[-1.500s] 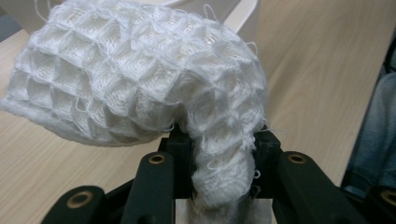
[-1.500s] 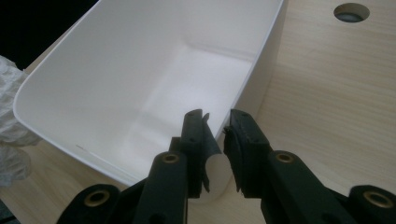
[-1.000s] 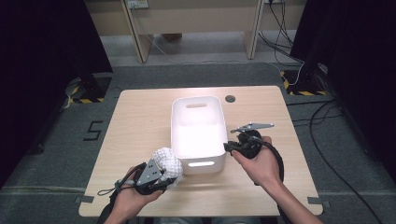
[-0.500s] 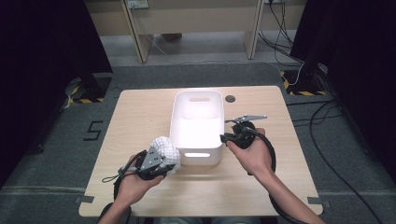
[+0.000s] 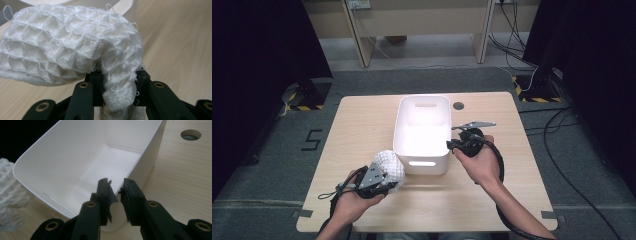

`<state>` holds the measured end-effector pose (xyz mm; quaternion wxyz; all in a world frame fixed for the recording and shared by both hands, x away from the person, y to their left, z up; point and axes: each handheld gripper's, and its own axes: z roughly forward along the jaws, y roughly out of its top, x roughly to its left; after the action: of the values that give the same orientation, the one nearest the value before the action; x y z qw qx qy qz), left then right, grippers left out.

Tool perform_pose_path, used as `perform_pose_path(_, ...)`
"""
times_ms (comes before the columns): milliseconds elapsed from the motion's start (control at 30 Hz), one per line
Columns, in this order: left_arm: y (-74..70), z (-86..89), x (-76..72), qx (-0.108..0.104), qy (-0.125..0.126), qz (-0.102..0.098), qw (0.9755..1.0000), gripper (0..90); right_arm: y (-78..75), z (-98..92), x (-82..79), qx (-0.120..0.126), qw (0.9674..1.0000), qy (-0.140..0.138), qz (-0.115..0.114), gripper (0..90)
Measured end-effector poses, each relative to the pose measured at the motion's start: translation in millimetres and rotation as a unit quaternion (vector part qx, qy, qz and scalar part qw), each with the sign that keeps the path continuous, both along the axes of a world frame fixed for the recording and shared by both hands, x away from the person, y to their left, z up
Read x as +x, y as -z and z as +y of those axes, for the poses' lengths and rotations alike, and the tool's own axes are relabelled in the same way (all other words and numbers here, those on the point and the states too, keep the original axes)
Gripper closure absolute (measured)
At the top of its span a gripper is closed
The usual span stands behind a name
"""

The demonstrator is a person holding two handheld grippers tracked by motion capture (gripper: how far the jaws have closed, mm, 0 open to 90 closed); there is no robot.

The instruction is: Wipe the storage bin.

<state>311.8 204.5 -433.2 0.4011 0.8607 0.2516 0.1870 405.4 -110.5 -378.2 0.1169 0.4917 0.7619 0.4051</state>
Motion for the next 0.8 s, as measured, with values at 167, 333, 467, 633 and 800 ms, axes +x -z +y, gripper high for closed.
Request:
perform_pose_path(167, -0.9, -5.6, -8.8, 0.003, 0.019, 0.0, 0.9998, 67.9, 0.3, 0.6, 0.1, 0.0, 1.0, 0.001, -0.001, 75.9)
perform_pose_path(333, -2.7, -7.4, -3.9, -0.005, 0.008, -0.008, 0.9999, 67.9, 0.4, 1.0, -0.3, 0.0, 1.0, 0.004, 0.0, 75.9)
perform_pose_path(467, -0.9, -11.3, 1.0, -0.004, 0.009, -0.006, 0.9999, 68.0, 0.2, 0.8, 0.1, -0.003, 1.0, 0.002, -0.001, 76.2)
perform_pose_path(633, 4.6, -18.0, 7.9, 0.008, 0.01, 0.0, 0.9999, 68.1, 0.1, 1.7, 0.2, -0.005, 1.0, 0.0, -0.003, 76.4)
perform_pose_path(800, 11.5, -23.3, 13.5, 0.023, 0.012, 0.006, 0.9996, 68.2, 0.0, 1.8, 0.4, -0.007, 1.0, -0.001, -0.004, 76.5)
